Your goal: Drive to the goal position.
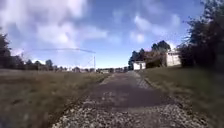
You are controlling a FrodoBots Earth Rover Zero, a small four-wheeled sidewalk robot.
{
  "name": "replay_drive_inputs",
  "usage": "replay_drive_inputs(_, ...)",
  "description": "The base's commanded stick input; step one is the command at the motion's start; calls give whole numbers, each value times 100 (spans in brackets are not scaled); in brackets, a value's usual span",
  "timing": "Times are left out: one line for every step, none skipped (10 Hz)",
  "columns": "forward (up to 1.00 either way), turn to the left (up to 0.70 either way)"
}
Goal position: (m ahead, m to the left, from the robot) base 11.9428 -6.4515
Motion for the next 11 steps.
replay_drive_inputs(85, -30)
replay_drive_inputs(85, -34)
replay_drive_inputs(85, -34)
replay_drive_inputs(85, -34)
replay_drive_inputs(85, -30)
replay_drive_inputs(85, -26)
replay_drive_inputs(85, 0)
replay_drive_inputs(85, 0)
replay_drive_inputs(85, 0)
replay_drive_inputs(85, 0)
replay_drive_inputs(85, 0)
